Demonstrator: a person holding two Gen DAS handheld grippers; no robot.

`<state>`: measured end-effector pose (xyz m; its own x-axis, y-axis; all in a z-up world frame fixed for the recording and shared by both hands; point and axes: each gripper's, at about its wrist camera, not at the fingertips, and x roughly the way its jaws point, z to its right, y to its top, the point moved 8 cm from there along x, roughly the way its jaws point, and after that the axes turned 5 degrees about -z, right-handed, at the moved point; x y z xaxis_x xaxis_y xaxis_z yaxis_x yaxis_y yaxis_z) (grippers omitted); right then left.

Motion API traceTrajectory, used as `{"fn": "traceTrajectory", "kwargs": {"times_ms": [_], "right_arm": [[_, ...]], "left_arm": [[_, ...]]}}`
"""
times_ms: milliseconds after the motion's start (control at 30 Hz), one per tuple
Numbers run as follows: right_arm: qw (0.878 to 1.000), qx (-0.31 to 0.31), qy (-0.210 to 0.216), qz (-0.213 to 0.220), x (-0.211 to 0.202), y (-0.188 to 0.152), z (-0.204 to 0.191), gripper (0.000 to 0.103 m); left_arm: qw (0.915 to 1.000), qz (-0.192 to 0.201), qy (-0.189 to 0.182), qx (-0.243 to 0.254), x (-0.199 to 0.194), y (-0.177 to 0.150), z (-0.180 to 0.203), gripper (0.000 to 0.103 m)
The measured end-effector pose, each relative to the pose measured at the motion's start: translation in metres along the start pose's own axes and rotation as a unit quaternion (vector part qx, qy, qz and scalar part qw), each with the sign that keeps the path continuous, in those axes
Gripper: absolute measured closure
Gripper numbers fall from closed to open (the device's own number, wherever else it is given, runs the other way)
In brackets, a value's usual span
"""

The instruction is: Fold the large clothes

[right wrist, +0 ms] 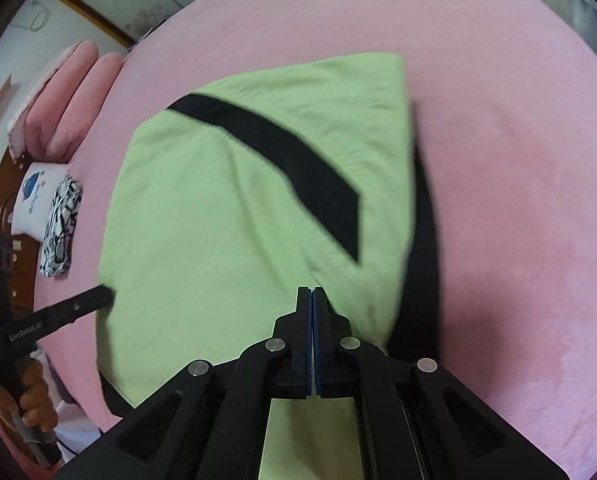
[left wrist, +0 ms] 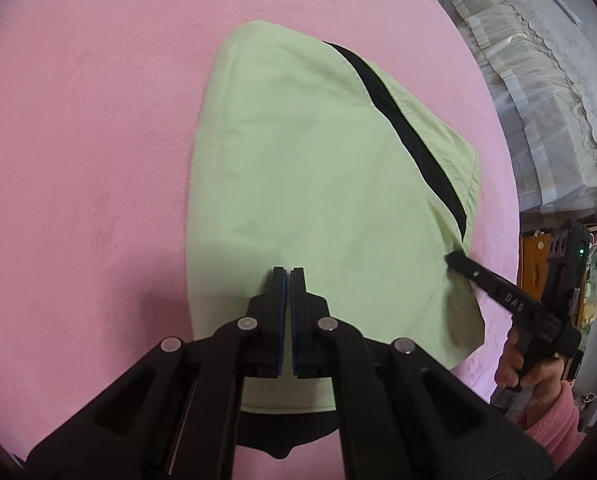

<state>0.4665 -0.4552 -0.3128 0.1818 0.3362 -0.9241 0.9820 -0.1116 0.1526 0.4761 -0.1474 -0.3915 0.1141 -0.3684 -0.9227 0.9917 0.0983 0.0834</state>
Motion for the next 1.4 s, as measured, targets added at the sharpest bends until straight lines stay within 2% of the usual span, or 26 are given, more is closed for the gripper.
{"fn": "traceTrajectory", "kwargs": {"times_ms": [67, 133, 200, 233, 300, 367, 500, 667, 700, 767, 800, 833, 1033, 1133, 1167, 1233, 1267, 1300, 1400], "right_arm": [[1.000, 0.027, 0.012, 0.003, -0.003, 0.001, 0.015, 0.103], [0.999, 0.045, 0.005, 0.017, -0.011, 0.002, 0.029, 0.103], [0.997, 0.052, -0.051, 0.029, -0.022, 0.003, 0.047, 0.103], [0.996, 0.065, -0.058, 0.029, -0.026, 0.003, 0.060, 0.103], [0.993, 0.115, -0.031, 0.027, -0.031, -0.006, 0.076, 0.103], [0.990, 0.138, -0.023, 0.023, -0.039, -0.015, 0.088, 0.103], [0.991, 0.118, -0.054, 0.014, -0.048, -0.034, 0.068, 0.103], [0.993, 0.099, -0.069, -0.017, -0.058, -0.070, 0.038, 0.100], [0.993, 0.094, -0.071, -0.021, -0.061, -0.075, 0.030, 0.096], [0.994, 0.081, -0.069, -0.028, -0.068, -0.086, 0.016, 0.077], [0.995, 0.072, -0.068, -0.029, -0.071, -0.091, 0.005, 0.060], [0.996, 0.060, -0.068, -0.024, -0.076, -0.094, -0.006, 0.050], [0.998, -0.001, -0.061, -0.025, -0.087, -0.109, -0.066, 0.026], [0.996, -0.034, -0.071, -0.030, -0.084, -0.114, -0.088, 0.025], [0.996, -0.042, -0.076, -0.032, -0.083, -0.116, -0.092, 0.025], [0.994, -0.053, -0.085, -0.031, -0.084, -0.119, -0.099, 0.024], [0.994, -0.055, -0.089, -0.029, -0.084, -0.120, -0.102, 0.023], [0.993, -0.059, -0.094, -0.025, -0.086, -0.120, -0.104, 0.020], [0.992, -0.066, -0.104, -0.010, -0.097, -0.121, -0.103, 0.011]], "left_arm": [[0.9999, 0.003, 0.015, 0.001, -0.006, -0.009, -0.007, 0.103], [0.9991, 0.011, 0.041, 0.007, -0.011, -0.006, -0.011, 0.103], [0.9983, 0.013, 0.057, 0.008, -0.016, -0.006, -0.011, 0.103], [0.9980, 0.011, 0.062, 0.009, -0.016, -0.007, -0.009, 0.103], [0.9970, 0.012, 0.076, 0.011, -0.020, -0.011, -0.014, 0.103], [0.9962, 0.019, 0.084, 0.007, -0.025, -0.015, -0.015, 0.103], [0.9956, 0.026, 0.089, -0.016, -0.040, -0.030, -0.019, 0.103], [0.9926, 0.018, 0.117, -0.027, -0.056, -0.056, -0.010, 0.103], [0.9922, 0.014, 0.121, -0.028, -0.062, -0.062, -0.010, 0.103], [0.9914, 0.005, 0.129, -0.022, -0.069, -0.077, -0.003, 0.103], [0.9910, 0.001, 0.133, -0.015, -0.071, -0.084, 0.003, 0.103], [0.9907, -0.002, 0.136, -0.009, -0.072, -0.090, 0.009, 0.103], [0.9865, -0.036, 0.159, 0.012, -0.080, -0.126, 0.036, 0.103], [0.9835, -0.043, 0.173, 0.029, -0.086, -0.140, 0.045, 0.102], [0.9823, -0.043, 0.179, 0.033, -0.089, -0.143, 0.046, 0.098], [0.9812, -0.040, 0.186, 0.032, -0.094, -0.145, 0.050, 0.073], [0.9825, -0.036, 0.181, 0.025, -0.097, -0.145, 0.052, 0.042], [0.9835, -0.029, 0.178, 0.019, -0.097, -0.143, 0.054, 0.031], [0.9824, -0.008, 0.186, 0.020, -0.099, -0.138, 0.058, 0.030]]}}
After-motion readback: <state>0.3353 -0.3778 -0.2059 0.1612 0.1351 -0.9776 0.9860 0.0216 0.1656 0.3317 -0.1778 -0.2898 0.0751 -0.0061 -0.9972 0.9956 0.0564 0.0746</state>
